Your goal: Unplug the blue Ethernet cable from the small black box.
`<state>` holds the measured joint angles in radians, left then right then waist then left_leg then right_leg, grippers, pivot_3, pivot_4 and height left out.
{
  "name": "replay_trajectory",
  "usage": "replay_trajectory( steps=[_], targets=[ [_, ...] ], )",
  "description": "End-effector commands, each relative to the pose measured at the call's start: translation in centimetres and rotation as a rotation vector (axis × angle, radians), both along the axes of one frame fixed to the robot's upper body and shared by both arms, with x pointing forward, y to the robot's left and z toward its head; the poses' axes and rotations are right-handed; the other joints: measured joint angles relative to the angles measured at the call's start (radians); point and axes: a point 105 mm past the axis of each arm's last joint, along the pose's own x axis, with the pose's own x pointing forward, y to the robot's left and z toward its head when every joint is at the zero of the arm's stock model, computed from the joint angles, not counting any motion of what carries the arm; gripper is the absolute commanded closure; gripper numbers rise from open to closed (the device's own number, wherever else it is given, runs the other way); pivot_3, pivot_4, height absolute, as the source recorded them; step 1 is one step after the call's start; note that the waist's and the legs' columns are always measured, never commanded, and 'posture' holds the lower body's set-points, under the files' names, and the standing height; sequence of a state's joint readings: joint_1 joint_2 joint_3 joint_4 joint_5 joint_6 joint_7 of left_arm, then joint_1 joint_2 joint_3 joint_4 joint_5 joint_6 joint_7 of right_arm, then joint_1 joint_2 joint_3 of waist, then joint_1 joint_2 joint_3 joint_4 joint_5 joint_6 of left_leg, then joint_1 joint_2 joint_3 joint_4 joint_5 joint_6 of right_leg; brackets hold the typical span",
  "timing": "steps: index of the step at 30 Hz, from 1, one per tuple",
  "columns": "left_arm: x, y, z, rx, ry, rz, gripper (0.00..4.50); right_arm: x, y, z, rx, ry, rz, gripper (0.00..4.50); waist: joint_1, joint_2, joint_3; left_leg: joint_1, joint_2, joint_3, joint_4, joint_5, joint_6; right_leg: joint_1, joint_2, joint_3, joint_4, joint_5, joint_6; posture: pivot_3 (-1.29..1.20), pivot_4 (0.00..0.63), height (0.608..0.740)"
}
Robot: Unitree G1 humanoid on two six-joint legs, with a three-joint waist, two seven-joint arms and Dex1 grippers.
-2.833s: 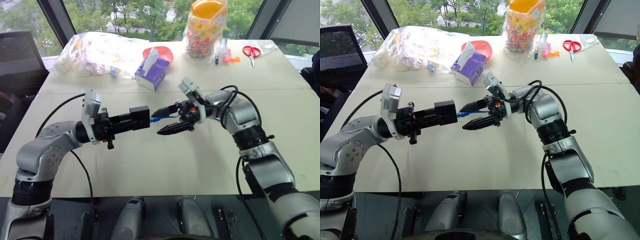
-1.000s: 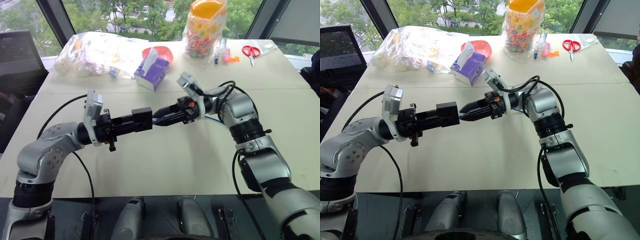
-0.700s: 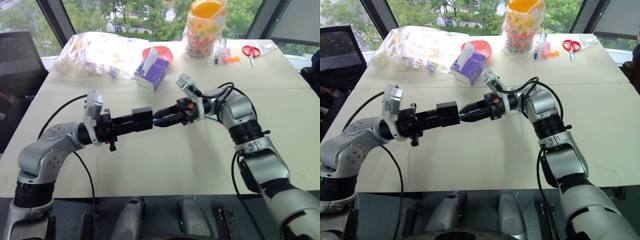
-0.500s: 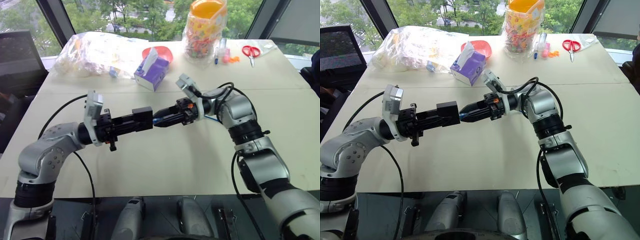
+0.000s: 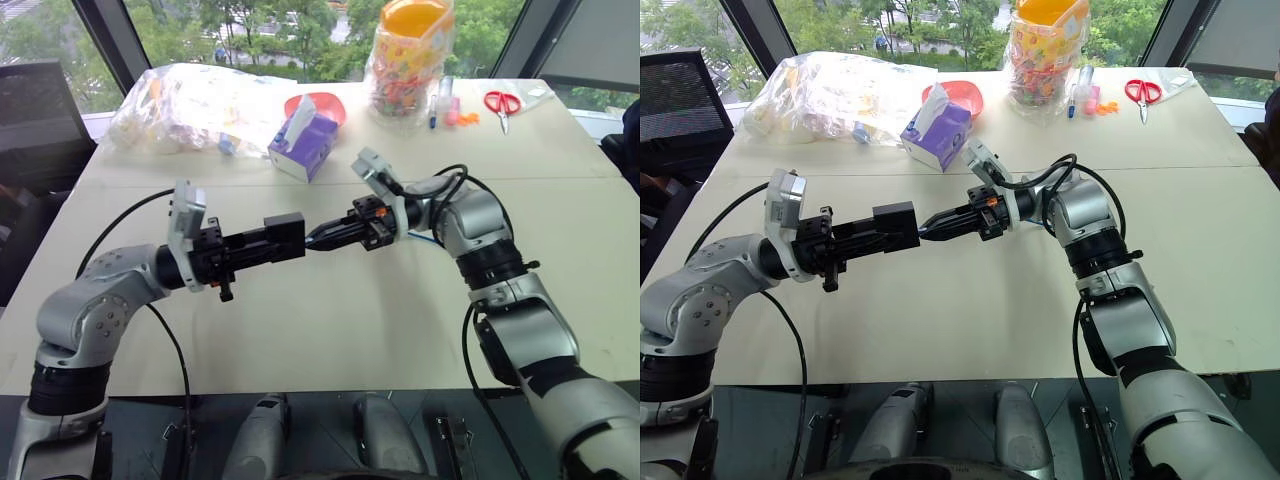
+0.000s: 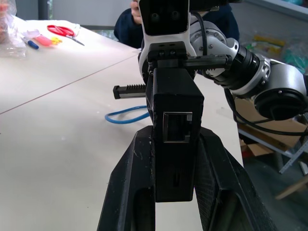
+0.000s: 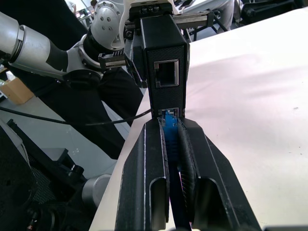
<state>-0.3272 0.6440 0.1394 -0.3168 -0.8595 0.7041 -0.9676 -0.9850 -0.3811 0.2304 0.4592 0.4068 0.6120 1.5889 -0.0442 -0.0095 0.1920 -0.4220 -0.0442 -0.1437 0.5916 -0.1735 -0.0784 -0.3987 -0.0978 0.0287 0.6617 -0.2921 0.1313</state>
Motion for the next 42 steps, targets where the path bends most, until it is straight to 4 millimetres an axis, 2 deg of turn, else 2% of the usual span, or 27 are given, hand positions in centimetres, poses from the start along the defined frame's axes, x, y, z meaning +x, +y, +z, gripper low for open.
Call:
replay_trajectory(
  steps=[1, 5, 15, 18, 22, 29, 31, 36, 42],
  targets=[
    [-0.7, 0.1, 1.2, -0.012, -0.06, -0.014, 4.03, 0.6, -0.2, 0.6, 0.011, -0.03, -0.032, 4.42, 0.0, 0.0, 0.0, 0.0, 0.0, 0.0, 0.0, 0.0, 0.0, 0.0, 0.0, 0.0, 0.0, 0.0, 0.0, 0.0, 0.15, 0.726],
    [-0.8, 0.6, 1.2, -0.003, -0.06, -0.005, 4.03, 1.8, -1.4, 0.2, -0.006, -0.044, -0.1, 4.42, 0.0, 0.0, 0.0, 0.0, 0.0, 0.0, 0.0, 0.0, 0.0, 0.0, 0.0, 0.0, 0.0, 0.0, 0.0, 0.0, 0.15, 0.726],
    [-0.7, 1.2, 0.5, 0.041, -0.078, 0.038, 4.03, 6.5, -5.9, -0.7, -0.077, -0.158, -0.39, 4.42, -0.002, 0.0, 0.0, -0.001, 0.0, 0.001, 0.0, 0.0, 0.0, -0.001, 0.0, 0.0, 0.0, 0.0, 0.0, 0.0, 0.15, 0.726],
    [0.9, 1.2, -0.3, 0.06, -0.116, 0.113, 4.03, 8.9, -6.7, -0.7, -0.087, -0.279, -0.573, 4.42, -0.002, 0.0, 0.0, -0.001, 0.0, 0.001, 0.0, 0.0, 0.0, -0.001, 0.0, 0.0, 0.0, 0.0, 0.0, 0.0, 0.15, 0.726],
    [5.7, 1.4, -1.9, 0.106, -0.244, 0.376, 4.03, 11.9, -8.1, -0.9, -0.072, -0.373, -0.87, 4.42, 0.004, 0.0, 0.0, 0.0, 0.0, 0.001, 0.001, 0.0, 0.0, 0.0, 0.0, 0.0, 0.0, 0.001, -0.001, 0.0, 0.15, 0.726],
    [8.9, -0.4, -3.5, 0.097, -0.286, 0.486, 4.03, 13.1, -9.8, -3.3, -0.127, -0.398, -1.073, 4.42, 0.001, 0.0, 0.0, -0.002, 0.0, 0.001, 0.0, 0.001, -0.001, -0.002, 0.0, 0.0, 0.001, 0.001, -0.001, 0.0, 0.15, 0.726],
    [9.7, -1.8, -4.3, 0.095, -0.281, 0.475, 4.03, 13.3, -10.3, -4.2, -0.144, -0.389, -1.125, 4.42, 0.0, 0.0, 0.0, -0.002, 0.0, 0.001, 0.0, 0.001, -0.001, -0.003, 0.0, 0.0, 0.001, 0.001, -0.001, 0.0, 0.15, 0.726],
    [11.1, -4.9, -5.9, 0.07, -0.261, 0.467, 4.03, 13.2, -10.9, -5.2, -0.145, -0.364, -1.169, 4.42, -0.001, 0.0, 0.0, -0.002, -0.001, 0.001, 0.001, 0.001, 0.0, -0.002, 0.0, 0.0, 0.002, 0.002, -0.001, 0.0, 0.15, 0.726],
    [11.7, -6.0, -9.0, 0.131, -0.202, 0.472, 4.03, 13.0, -11.0, -5.8, -0.145, -0.354, -1.166, 4.42, -0.007, 0.0, 0.0, -0.002, 0.0, 0.001, 0.001, 0.001, 0.0, -0.003, 0.0, 0.0, 0.003, 0.002, 0.0, 0.0, 0.15, 0.726]
  ],
)
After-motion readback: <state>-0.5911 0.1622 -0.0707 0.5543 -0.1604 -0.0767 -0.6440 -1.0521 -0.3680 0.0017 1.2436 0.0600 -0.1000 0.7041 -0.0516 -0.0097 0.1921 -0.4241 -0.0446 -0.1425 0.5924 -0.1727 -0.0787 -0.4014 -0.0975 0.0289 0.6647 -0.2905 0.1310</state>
